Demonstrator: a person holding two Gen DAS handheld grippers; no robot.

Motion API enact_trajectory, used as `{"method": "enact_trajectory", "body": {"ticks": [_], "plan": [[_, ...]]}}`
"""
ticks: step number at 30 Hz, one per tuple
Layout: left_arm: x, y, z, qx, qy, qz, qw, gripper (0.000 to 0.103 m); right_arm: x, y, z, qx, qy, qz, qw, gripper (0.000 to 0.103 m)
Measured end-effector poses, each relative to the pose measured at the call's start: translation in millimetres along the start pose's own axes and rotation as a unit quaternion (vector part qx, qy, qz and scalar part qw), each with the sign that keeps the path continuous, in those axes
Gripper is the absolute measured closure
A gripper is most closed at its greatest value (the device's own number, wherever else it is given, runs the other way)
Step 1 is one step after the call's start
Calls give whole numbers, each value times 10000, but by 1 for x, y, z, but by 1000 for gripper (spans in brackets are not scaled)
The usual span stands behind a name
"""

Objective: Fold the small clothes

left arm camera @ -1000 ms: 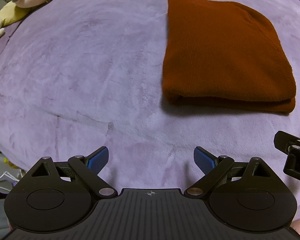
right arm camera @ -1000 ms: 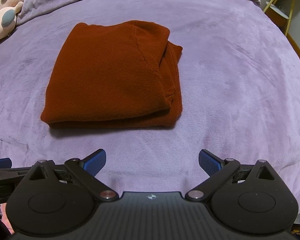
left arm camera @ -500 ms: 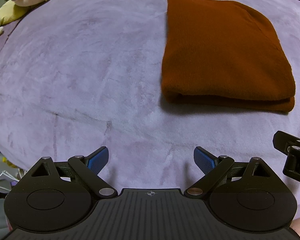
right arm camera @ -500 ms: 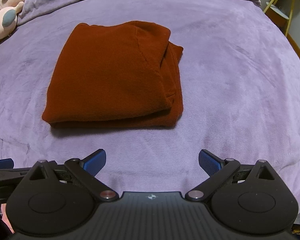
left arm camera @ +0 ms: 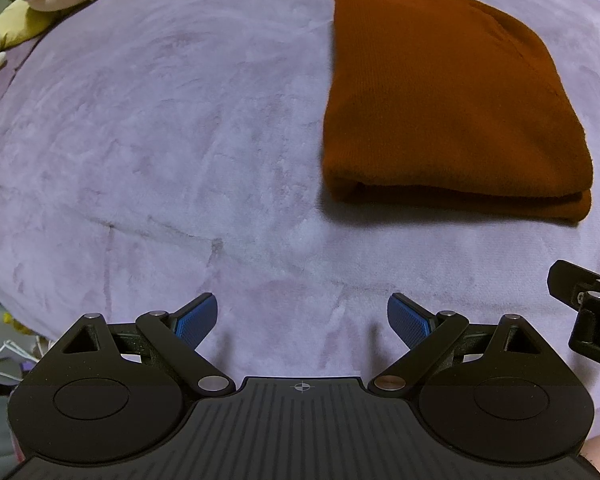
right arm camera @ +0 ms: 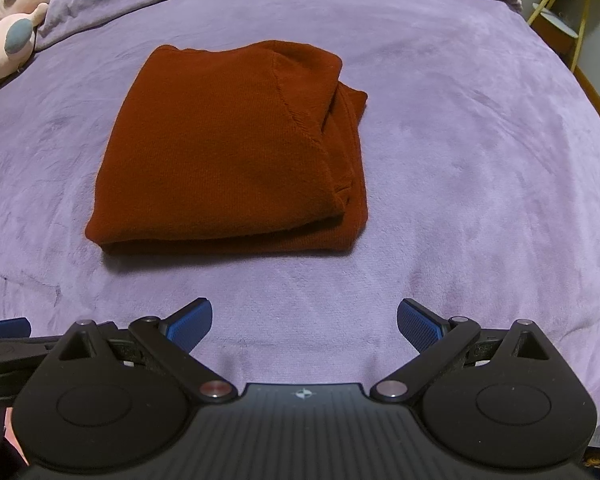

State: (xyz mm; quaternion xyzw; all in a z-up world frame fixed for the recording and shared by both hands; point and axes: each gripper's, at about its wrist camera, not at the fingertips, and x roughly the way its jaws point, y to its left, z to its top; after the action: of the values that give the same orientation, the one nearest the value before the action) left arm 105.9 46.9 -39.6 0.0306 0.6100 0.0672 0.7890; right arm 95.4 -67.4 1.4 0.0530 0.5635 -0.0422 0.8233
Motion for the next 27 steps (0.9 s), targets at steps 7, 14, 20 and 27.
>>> {"method": "enact_trajectory", "body": {"ticks": [7, 14, 20, 27], "plan": [[0, 0, 0, -4, -7, -39, 10000, 7, 0, -1, 0, -15, 1, 26, 10000, 4], [2, 1, -1, -50, 27, -168, 9998, 7, -1, -1, -1, 3, -13, 11, 10000, 4], [5, 4, 1, -138, 123, -231, 9996, 7, -1, -1, -1, -8, -4, 6, 10000, 4], [9, 6, 3, -160, 184, -263, 9994, 7, -1, -2, 0, -14, 9, 16, 10000, 4]]}}
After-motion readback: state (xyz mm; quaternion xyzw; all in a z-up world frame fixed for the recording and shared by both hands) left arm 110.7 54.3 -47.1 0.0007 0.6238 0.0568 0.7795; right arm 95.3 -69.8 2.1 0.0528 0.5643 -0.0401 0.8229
